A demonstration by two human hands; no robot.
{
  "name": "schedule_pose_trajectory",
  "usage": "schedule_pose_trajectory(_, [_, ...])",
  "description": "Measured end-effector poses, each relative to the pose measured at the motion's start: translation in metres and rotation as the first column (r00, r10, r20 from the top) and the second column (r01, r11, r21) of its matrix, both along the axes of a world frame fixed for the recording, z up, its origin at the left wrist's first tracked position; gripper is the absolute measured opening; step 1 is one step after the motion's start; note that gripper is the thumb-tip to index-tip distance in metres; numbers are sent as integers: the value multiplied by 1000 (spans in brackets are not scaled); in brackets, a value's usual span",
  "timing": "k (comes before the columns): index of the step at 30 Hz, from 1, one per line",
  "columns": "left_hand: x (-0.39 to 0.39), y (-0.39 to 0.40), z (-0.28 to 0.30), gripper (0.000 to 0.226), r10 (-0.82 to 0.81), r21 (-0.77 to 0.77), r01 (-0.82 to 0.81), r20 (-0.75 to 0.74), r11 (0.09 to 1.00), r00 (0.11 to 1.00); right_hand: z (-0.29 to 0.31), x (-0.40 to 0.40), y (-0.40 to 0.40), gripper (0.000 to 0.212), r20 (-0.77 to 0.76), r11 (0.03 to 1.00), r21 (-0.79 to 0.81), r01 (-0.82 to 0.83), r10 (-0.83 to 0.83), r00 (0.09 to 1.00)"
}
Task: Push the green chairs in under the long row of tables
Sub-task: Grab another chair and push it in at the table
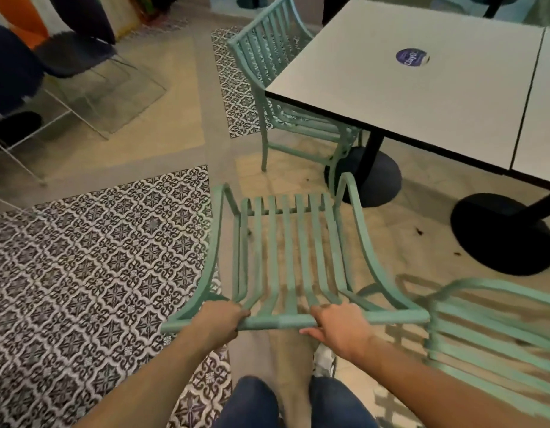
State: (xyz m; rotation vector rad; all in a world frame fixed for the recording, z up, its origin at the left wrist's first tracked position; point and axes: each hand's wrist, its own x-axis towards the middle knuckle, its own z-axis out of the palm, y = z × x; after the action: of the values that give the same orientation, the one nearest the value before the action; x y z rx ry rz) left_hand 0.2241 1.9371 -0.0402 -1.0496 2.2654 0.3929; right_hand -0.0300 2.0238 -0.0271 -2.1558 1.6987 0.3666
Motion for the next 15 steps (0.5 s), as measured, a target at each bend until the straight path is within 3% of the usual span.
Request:
schedule_pose_trajectory(5, [13, -30, -4, 35, -96, -2, 96, -20, 995, 995, 1, 18, -4, 44, 17, 995, 5, 101, -101, 995])
schedule_pose_trajectory(11, [39, -73, -3, 27, -323, -42, 323, 11, 945, 946, 1, 76, -5, 53, -47, 950, -21, 312, -313, 949])
schedule_pose_trajectory(15, [49, -83, -2, 27, -385, -27, 386, 30, 922, 922, 0, 98, -3, 53, -59, 923, 4, 385, -384, 921])
